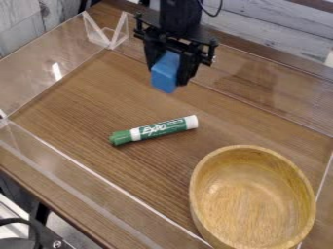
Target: Put the blue block in the brown bowl
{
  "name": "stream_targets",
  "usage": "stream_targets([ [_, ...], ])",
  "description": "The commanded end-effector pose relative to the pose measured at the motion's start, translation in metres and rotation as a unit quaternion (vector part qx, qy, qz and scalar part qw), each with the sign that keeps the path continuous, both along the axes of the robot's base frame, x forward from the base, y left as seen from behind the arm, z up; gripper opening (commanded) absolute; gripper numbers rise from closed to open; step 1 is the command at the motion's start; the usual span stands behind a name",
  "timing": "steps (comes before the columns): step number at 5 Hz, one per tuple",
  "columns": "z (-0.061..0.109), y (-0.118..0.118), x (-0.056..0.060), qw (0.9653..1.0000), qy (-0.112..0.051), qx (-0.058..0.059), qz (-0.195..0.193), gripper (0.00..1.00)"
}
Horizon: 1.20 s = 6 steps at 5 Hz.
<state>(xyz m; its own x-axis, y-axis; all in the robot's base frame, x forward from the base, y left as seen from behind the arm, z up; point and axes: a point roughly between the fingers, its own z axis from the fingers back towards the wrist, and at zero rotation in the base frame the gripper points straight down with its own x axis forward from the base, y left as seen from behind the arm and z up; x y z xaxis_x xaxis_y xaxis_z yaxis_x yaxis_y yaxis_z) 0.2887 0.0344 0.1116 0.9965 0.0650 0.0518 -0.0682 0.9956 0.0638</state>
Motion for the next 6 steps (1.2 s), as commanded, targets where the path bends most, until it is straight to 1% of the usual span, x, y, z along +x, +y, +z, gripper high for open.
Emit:
stream_targets([
  [1, 0.004, 0.006, 0.006, 0.9997, -0.025, 0.001, 0.004, 0.0],
  [3, -0.006, 0.01, 0.013, 0.9994, -0.034, 0.002, 0.003, 0.0],
  [6, -0.018, 0.015, 0.023, 0.9987, -0.049, 0.003, -0.007, 0.0],
])
